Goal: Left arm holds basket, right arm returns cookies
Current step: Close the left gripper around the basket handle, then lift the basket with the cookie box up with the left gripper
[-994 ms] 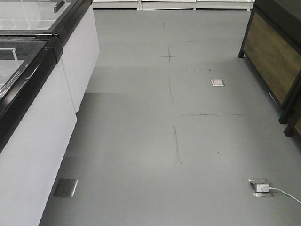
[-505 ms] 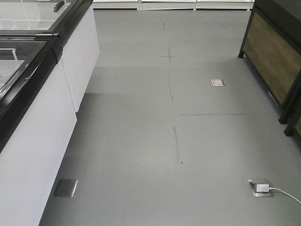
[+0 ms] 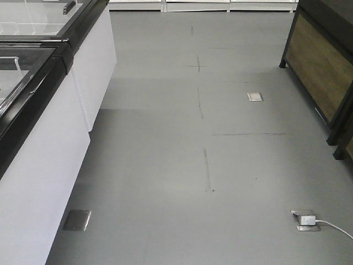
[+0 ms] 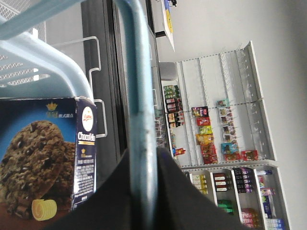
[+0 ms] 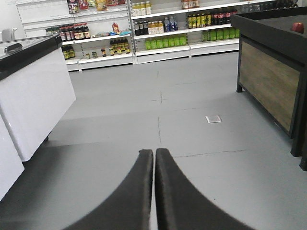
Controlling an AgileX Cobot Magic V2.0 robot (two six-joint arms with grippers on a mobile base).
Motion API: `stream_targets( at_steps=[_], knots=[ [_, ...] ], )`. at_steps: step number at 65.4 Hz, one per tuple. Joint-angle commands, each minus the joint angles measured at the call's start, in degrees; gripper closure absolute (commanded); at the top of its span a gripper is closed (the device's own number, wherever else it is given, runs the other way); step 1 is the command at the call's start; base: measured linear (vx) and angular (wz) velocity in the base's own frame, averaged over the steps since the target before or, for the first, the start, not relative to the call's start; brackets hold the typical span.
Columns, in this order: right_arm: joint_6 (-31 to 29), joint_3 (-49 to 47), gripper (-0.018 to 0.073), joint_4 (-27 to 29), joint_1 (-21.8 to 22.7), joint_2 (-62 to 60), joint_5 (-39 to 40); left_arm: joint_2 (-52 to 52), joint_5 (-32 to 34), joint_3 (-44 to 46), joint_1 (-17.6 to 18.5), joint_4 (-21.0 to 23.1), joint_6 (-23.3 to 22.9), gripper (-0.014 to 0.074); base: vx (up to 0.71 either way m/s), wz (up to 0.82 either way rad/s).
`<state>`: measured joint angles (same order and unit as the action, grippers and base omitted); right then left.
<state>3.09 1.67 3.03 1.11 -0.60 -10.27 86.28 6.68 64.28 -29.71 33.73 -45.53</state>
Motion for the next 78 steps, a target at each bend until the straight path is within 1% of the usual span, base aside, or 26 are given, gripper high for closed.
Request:
stream_targets(
  at_steps=[1, 16, 32, 41, 45, 64, 78],
  knots=[
    [-0.7, 0.1, 0.0567, -0.1, 0.4, -0.7, 4.4, -3.0, 4.0, 1.2, -0.1, -2.4, 2.1, 0.0605, 0.00, 0.00],
    [-0.7, 0.1, 0.0567, -0.1, 0.4, -0.7, 4.4, -4.5, 3.8, 2.1, -0.1, -2.4, 2.1, 0.0605, 0.00, 0.00],
    [-0.7, 0.1, 0.0567, -0.1, 0.4, -0.7, 4.4, -4.5, 0.6, 6.3, -0.1, -2.3, 2.1, 0.0605, 0.00, 0.00],
    [-0.7, 0.1, 0.0567, -0.1, 0.4, -0.7, 4.4, -4.6, -1.3, 7.9, -0.1, -1.9, -0.1, 0.0605, 0.00, 0.00],
    [-0.7, 0.1, 0.0567, -0.1, 0.4, -0.7, 4.4, -4.7, -2.0, 8.1, -0.1, -1.8, -0.8, 0.0605, 0.00, 0.00],
    [-0.7, 0.1, 0.0567, -0.1, 0.4, -0.7, 4.4, -6.3, -1.9, 8.1, -0.1, -1.4, -0.8, 0.0605, 0.00, 0.00],
    [-0.7, 0.1, 0.0567, -0.1, 0.4, -0.7, 4.4, -8.2, -4.7, 8.1, 0.1, -0.9, -0.7, 0.0605, 0.00, 0.00]
  ],
)
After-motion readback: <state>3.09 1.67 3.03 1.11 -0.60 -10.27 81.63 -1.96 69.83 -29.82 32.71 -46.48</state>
